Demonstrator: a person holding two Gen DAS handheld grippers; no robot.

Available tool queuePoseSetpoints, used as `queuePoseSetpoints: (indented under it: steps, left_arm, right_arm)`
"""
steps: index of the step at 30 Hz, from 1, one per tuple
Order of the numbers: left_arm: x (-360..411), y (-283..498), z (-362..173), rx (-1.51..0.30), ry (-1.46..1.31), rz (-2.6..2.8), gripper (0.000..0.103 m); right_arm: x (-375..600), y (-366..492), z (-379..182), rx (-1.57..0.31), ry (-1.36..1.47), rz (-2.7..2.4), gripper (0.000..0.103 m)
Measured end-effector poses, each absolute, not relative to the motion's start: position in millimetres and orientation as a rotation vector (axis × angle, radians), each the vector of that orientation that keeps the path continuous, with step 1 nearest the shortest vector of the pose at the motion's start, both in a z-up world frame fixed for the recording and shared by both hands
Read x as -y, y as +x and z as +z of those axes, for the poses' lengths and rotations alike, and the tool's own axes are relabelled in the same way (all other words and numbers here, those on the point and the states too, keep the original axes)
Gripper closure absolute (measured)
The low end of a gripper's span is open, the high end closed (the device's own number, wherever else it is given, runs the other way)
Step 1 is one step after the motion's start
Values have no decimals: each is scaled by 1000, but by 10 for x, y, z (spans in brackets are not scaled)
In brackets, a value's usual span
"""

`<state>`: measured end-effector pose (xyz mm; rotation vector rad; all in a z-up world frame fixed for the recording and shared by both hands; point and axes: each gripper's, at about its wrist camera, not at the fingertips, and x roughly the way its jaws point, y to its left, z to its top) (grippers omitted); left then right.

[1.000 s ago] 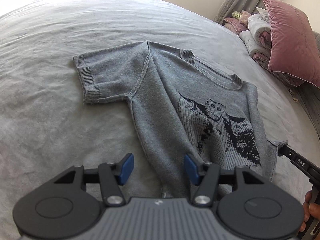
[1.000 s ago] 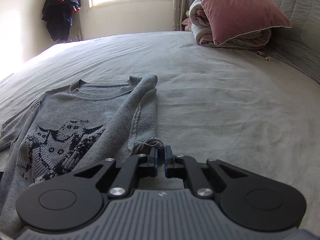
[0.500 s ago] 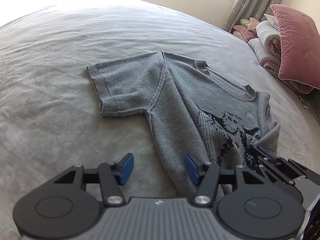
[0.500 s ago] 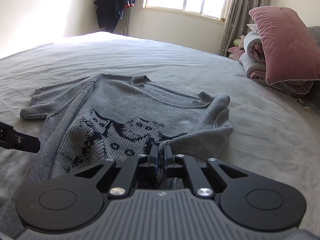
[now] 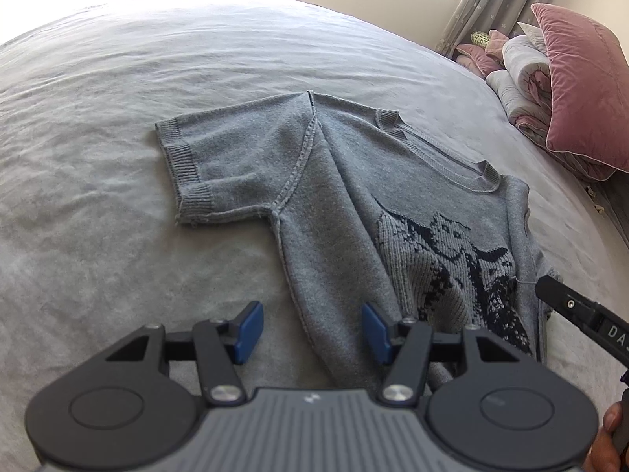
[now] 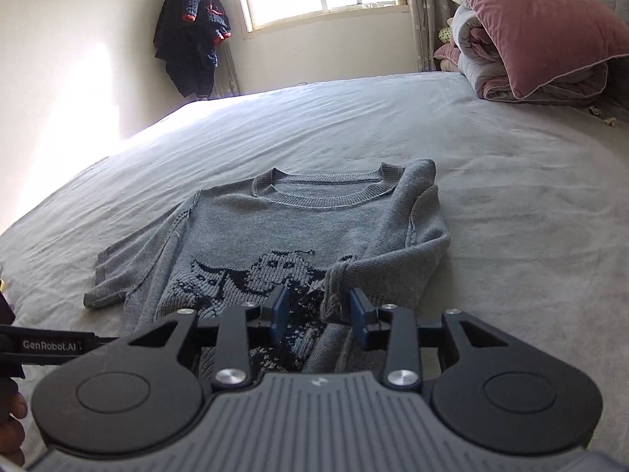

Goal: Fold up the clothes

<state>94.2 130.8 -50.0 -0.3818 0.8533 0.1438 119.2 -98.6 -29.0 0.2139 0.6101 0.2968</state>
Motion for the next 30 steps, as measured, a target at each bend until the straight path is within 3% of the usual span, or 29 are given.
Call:
queuePoseSetpoints:
  steps: [8, 18, 19, 21, 30]
  left_arm:
    - [-1329, 938, -488, -851, -386, 151, 46]
    - [-1441, 928, -449, -838, -445, 149, 46]
    - [-1447, 927, -446, -838, -449, 146, 46]
    - [-1461, 920, -434, -835, -456, 141, 47]
    - [-1602, 876, -372, -815, -498, 148, 46]
  right_arm:
    - [1630, 1322, -316, -654, 677, 216, 64]
    - [1808, 1402, -645, -744, 736, 33, 64]
    - [1784, 1406, -638, -744, 719, 29, 67]
    - [1723, 1430, -589, -748, 669, 23, 92]
    - [1027, 1553, -89, -634, 407, 111, 94]
